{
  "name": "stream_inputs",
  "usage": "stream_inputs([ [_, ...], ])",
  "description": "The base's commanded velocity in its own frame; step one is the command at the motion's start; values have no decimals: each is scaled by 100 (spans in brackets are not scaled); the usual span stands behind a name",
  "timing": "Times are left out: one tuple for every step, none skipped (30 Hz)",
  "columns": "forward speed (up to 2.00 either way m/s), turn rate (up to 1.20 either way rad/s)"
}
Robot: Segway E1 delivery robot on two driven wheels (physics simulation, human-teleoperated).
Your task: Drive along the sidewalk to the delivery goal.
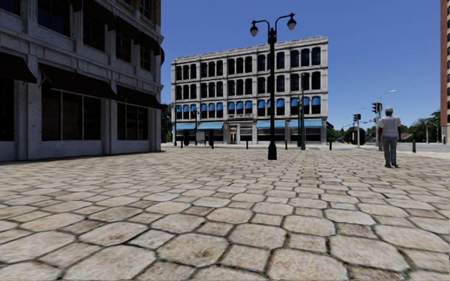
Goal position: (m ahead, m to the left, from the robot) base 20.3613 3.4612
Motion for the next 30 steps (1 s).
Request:
stream_inputs([
  [200, 0],
  [200, 0],
  [200, 0],
  [200, 0],
  [200, 0],
  [200, 0],
  [200, 0],
  [200, 0],
  [200, 0],
  [200, 0],
  [200, 0],
  [200, 0],
  [200, 0],
  [200, 0],
  [200, 0],
  [200, 0],
  [200, 0],
  [200, 0],
  [200, 0],
  [200, 0],
  [200, 0],
  [200, 0],
  [200, 0],
  [200, 0],
  [200, 0],
  [200, 0],
  [200, 0],
  [200, 0],
  [200, 0],
  [200, 0],
])
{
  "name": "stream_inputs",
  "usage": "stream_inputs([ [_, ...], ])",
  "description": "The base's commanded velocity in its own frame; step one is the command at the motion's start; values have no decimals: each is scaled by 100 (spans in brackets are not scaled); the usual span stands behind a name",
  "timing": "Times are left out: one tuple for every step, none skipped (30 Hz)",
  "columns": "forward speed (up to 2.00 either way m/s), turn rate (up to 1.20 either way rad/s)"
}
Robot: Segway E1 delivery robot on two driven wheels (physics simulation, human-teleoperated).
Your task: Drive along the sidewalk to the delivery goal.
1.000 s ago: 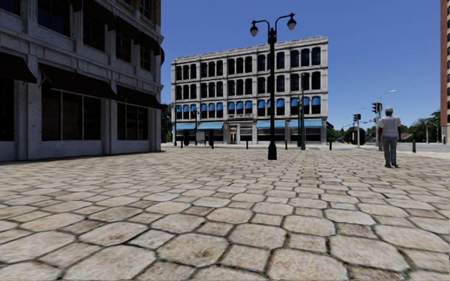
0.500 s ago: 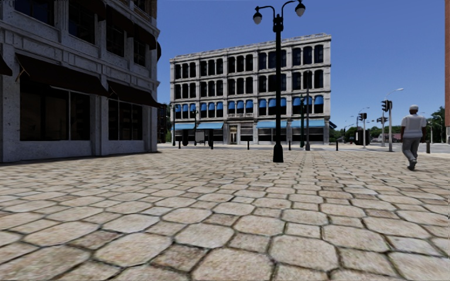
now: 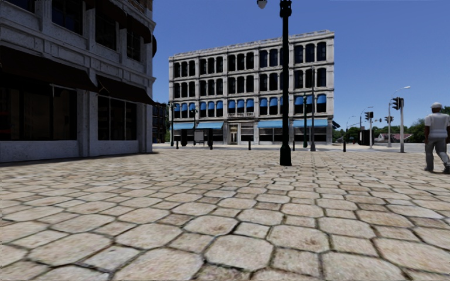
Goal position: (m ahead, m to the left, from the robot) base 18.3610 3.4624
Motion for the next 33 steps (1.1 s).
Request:
stream_inputs([
  [200, 0],
  [200, 0],
  [200, 0],
  [200, 0],
  [200, 0],
  [200, 0],
  [200, 0],
  [200, 0],
  [200, 0],
  [200, 0],
  [200, 0],
  [200, 0],
  [200, 0],
  [200, 0],
  [200, 0],
  [200, 0],
  [200, 0],
  [200, 0],
  [200, 0],
  [200, 0],
  [200, 0],
  [200, 0],
  [200, 0],
  [200, 0],
  [200, 0],
  [200, 0],
  [200, 0],
  [200, 0],
  [200, 0],
  [200, 0],
  [200, 0],
  [200, 0],
  [200, 0],
])
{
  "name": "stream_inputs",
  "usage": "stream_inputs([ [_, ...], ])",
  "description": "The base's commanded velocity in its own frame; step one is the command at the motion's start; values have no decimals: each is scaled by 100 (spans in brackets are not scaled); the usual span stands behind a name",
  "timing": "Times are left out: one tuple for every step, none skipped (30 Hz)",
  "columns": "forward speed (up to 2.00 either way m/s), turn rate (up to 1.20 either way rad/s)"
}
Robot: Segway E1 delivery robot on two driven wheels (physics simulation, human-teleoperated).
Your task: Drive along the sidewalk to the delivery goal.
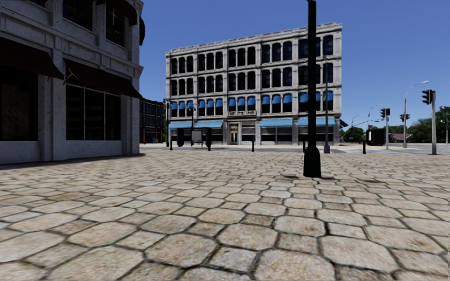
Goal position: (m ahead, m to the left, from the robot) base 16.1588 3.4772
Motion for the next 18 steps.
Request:
stream_inputs([
  [200, 0],
  [200, 0],
  [200, 0],
  [200, 0],
  [200, 0],
  [200, 0],
  [200, 0],
  [200, 0],
  [200, 0],
  [200, 0],
  [200, 0],
  [200, 0],
  [200, 0],
  [200, 0],
  [200, 0],
  [200, 0],
  [200, 0],
  [200, 26],
])
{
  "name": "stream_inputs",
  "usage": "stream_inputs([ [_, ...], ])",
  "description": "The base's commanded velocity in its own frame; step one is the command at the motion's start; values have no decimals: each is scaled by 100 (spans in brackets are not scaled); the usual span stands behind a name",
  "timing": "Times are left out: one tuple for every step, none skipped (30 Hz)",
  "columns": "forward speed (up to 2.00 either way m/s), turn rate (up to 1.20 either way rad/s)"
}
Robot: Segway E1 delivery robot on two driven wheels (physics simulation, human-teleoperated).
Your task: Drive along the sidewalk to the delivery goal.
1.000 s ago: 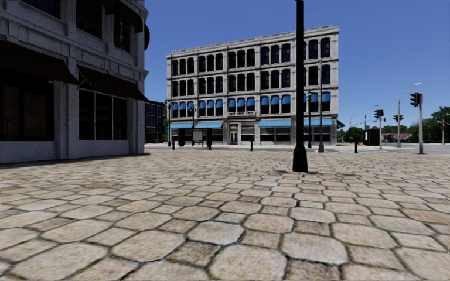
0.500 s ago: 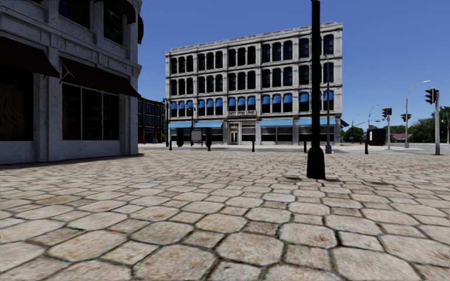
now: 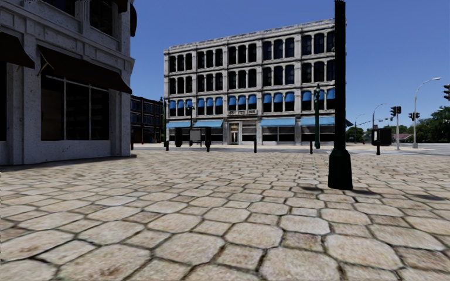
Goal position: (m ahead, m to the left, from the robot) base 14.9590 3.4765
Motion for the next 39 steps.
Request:
stream_inputs([
  [200, 28],
  [200, 28],
  [200, 28],
  [200, 29],
  [200, 29],
  [200, 29],
  [200, 29],
  [200, 29],
  [200, 29],
  [200, 29],
  [200, 29],
  [200, 29],
  [200, 29],
  [200, 29],
  [200, 29],
  [200, 29],
  [200, 29],
  [200, 29],
  [200, 29],
  [200, 29],
  [200, 29],
  [200, 29],
  [200, 29],
  [200, 29],
  [200, 29],
  [200, 29],
  [200, 29],
  [200, 29],
  [200, 29],
  [200, 29],
  [200, 29],
  [200, 29],
  [200, 29],
  [200, 29],
  [200, 29],
  [200, 29],
  [200, 29],
  [200, 25],
  [200, 16],
])
